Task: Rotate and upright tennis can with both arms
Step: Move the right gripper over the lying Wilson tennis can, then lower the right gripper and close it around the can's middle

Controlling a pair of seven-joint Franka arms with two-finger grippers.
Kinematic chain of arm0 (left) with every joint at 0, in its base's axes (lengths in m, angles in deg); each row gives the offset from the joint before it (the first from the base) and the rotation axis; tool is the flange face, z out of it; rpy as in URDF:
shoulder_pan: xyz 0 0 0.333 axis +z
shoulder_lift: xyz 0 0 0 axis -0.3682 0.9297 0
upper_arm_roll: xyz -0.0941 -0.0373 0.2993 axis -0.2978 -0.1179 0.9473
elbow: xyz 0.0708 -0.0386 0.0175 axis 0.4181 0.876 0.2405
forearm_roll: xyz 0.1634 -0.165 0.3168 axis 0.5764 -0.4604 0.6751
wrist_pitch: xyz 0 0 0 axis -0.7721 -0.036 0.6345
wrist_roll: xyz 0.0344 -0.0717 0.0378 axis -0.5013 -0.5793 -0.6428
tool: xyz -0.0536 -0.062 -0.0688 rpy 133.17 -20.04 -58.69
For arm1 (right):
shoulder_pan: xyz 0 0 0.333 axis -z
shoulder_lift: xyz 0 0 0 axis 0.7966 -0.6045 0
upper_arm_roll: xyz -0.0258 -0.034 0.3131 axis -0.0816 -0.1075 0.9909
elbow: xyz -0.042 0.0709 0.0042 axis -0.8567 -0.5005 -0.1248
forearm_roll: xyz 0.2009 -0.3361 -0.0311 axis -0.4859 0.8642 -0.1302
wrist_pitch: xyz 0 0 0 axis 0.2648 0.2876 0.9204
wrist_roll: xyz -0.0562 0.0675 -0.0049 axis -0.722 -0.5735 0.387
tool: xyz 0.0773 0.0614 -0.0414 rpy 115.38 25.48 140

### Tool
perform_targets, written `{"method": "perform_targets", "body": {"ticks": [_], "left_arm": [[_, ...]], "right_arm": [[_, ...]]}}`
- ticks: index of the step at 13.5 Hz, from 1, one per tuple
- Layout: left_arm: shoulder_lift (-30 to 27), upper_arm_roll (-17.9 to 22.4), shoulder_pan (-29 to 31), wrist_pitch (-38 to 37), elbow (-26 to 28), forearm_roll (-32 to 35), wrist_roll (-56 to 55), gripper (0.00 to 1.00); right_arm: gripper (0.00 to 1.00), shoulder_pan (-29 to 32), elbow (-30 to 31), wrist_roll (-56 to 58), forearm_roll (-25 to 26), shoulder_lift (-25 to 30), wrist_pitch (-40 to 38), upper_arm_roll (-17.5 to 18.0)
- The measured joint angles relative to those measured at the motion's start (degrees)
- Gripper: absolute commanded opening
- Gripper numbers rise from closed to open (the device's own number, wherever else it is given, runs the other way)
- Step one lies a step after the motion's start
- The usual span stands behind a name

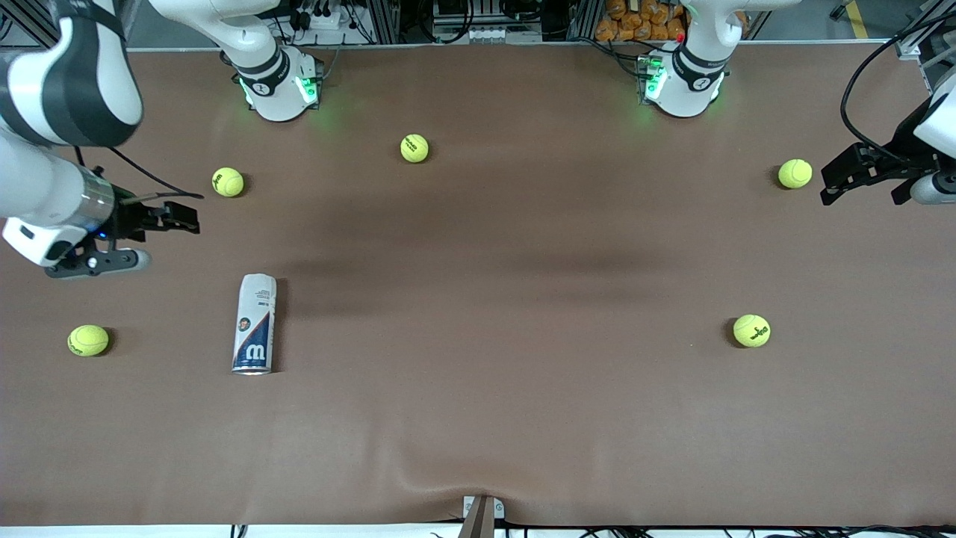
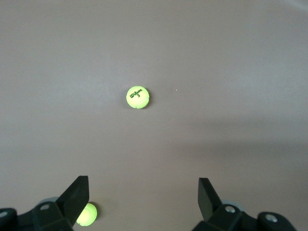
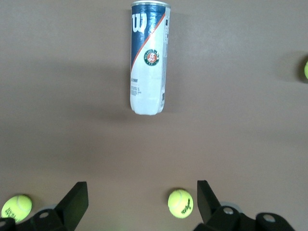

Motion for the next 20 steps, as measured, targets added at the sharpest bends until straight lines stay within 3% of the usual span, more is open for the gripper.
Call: {"method": "perform_targets", "body": {"ticks": [5, 20], "left_arm": [[0.0, 0.0, 0.0, 0.0, 0.0, 0.0, 0.0, 1.0], [0.1, 0.1, 0.1, -0.1, 0.0, 0.0, 0.0, 1.0]], "right_arm": [[1.0, -0.4, 4.6, -0.9, -0.1, -2.7, 9.6, 0.2], [1.0, -1.7, 9.2, -3.8, -0.2, -15.1, 29.8, 0.5]]}}
